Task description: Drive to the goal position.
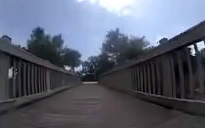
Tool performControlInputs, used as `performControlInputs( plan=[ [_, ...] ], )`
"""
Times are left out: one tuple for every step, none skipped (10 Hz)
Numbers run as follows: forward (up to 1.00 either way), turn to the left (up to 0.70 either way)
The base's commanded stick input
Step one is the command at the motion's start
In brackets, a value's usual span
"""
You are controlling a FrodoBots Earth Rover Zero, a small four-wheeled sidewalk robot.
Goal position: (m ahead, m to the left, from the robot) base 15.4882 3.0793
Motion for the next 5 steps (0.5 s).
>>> performControlInputs(
  plan=[
    [0.85,0.20],
    [0.85,0.30],
    [0.85,0.17],
    [0.85,0.01],
    [0.85,0.00]
  ],
)
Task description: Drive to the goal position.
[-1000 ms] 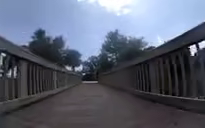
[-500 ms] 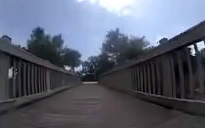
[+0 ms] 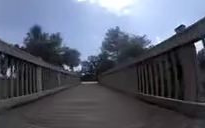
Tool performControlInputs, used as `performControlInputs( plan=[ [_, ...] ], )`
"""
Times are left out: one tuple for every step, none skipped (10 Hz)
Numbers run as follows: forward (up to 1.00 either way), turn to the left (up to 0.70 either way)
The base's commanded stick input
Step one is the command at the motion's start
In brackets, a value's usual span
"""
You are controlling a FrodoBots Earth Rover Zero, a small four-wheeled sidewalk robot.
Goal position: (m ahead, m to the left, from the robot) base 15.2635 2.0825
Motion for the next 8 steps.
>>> performControlInputs(
  plan=[
    [0.85,0.00],
    [0.85,0.00],
    [0.85,0.05],
    [0.85,0.24],
    [0.85,0.30],
    [0.85,0.21],
    [0.85,0.01],
    [0.85,0.00]
  ],
)
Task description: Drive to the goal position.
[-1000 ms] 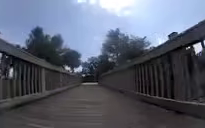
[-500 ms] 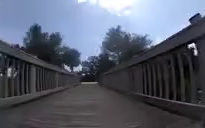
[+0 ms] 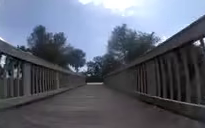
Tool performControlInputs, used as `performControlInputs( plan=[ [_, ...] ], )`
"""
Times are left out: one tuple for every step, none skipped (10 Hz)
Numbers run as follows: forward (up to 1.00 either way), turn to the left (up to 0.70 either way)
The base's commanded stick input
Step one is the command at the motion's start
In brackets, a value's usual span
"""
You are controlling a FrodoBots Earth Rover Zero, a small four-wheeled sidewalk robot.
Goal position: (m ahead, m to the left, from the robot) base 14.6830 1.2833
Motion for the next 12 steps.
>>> performControlInputs(
  plan=[
    [0.85,0.00],
    [0.85,0.00],
    [0.85,0.00],
    [0.85,0.00],
    [0.85,0.00],
    [0.85,0.00],
    [0.85,0.00],
    [0.85,0.00],
    [0.85,0.00],
    [0.85,0.00],
    [0.85,0.00],
    [0.85,0.00]
  ],
)
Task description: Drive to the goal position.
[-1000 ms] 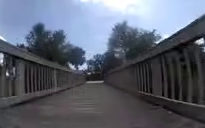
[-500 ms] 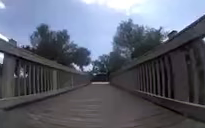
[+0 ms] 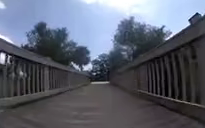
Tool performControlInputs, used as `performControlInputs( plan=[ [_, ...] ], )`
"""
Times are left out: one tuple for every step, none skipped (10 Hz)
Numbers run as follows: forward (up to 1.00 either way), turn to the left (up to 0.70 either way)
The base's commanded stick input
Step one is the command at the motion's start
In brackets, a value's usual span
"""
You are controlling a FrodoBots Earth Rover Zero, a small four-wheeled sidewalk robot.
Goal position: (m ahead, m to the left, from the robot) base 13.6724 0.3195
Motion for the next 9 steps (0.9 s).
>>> performControlInputs(
  plan=[
    [0.85,0.00],
    [0.85,0.00],
    [0.85,0.00],
    [0.85,0.00],
    [0.85,0.00],
    [0.85,0.00],
    [0.85,0.00],
    [0.85,0.00],
    [0.85,0.00]
  ],
)
